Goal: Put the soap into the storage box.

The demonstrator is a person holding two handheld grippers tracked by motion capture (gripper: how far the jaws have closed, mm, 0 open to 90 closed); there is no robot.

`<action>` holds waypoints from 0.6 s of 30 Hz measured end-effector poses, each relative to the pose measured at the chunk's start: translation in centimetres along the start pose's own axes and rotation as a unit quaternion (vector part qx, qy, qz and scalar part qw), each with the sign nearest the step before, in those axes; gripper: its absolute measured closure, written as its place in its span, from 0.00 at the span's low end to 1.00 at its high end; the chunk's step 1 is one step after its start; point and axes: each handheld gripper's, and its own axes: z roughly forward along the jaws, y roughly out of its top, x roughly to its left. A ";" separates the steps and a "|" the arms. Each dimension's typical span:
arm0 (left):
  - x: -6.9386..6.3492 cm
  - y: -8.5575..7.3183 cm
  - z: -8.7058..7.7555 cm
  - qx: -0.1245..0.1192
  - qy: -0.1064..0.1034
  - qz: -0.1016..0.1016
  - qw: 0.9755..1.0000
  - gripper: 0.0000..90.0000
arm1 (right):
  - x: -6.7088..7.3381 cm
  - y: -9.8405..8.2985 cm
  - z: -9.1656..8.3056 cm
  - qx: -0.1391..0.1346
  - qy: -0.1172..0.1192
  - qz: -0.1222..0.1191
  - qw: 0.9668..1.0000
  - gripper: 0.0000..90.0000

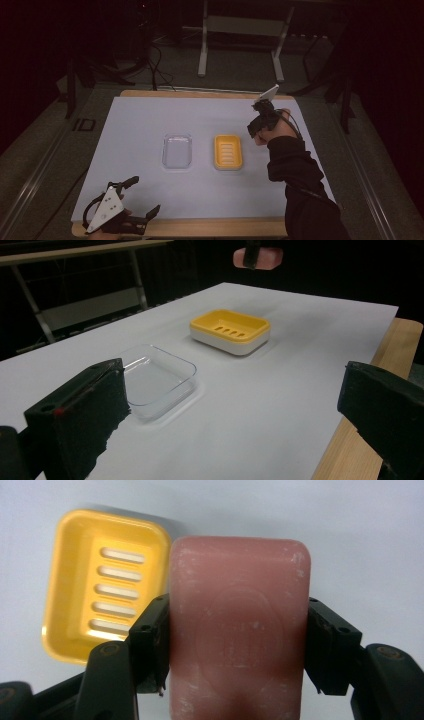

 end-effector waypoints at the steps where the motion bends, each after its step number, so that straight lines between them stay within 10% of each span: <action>1: 0.0 0.0 0.0 0.000 0.000 0.000 1.000 0.00 | 0.3 0.1 0.0 -0.001 0.001 0.001 1.000 0.42; 18: -0.1 0.0 -0.1 -0.002 -0.001 -0.002 1.000 0.00 | 5.0 0.8 0.5 -0.016 0.018 -0.003 1.000 0.42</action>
